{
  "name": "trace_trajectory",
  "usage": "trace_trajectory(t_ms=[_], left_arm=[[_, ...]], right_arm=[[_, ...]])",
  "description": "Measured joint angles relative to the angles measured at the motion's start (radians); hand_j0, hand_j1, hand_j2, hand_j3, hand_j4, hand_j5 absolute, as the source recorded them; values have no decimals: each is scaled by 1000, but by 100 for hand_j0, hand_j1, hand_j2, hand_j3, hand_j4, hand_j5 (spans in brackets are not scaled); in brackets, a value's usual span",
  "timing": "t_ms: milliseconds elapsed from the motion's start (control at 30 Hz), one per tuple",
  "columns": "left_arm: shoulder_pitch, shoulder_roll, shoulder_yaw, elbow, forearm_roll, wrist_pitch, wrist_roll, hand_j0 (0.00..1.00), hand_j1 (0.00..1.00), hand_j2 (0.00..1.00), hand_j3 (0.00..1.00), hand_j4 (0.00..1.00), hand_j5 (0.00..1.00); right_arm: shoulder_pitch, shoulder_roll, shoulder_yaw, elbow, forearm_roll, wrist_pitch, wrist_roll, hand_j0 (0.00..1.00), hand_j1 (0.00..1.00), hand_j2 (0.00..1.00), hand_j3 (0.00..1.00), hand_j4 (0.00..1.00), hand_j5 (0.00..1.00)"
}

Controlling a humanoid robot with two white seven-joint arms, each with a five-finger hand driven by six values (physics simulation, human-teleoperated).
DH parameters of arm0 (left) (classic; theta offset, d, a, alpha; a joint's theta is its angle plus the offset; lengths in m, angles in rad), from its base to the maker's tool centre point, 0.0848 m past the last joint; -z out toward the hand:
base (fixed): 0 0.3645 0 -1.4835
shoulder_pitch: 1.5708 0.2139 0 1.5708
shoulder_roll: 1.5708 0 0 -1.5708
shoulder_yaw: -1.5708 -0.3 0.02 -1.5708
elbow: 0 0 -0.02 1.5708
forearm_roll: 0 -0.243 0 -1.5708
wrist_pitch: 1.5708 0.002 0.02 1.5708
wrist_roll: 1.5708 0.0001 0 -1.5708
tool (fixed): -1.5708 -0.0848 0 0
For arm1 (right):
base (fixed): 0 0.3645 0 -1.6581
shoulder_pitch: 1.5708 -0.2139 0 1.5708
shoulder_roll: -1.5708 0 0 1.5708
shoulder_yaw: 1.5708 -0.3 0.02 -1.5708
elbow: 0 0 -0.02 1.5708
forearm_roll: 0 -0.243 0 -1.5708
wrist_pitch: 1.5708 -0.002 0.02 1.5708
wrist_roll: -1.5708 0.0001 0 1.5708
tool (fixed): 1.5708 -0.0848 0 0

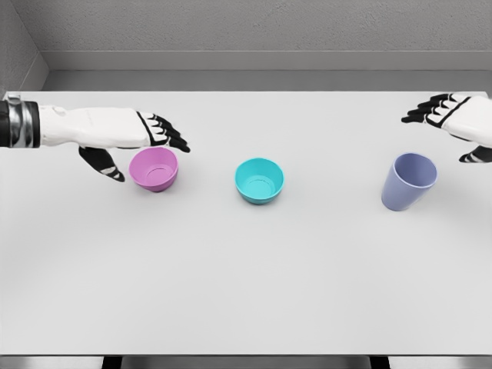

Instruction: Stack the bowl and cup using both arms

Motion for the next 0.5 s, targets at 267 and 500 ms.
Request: trace_trajectory(t_ms=[267, 500], left_arm=[[6, -31, -1, 35, -23, 0, 0, 100, 100, 100, 100, 100, 100], [3, -58, -3, 64, -32, 0, 0, 100, 100, 100, 100, 100, 100]], right_arm=[[0, 0, 34, -2, -3, 0, 0, 100, 100, 100, 100, 100, 100], [0, 7, 38, -3, -4, 0, -1, 100, 100, 100, 100, 100, 100]])
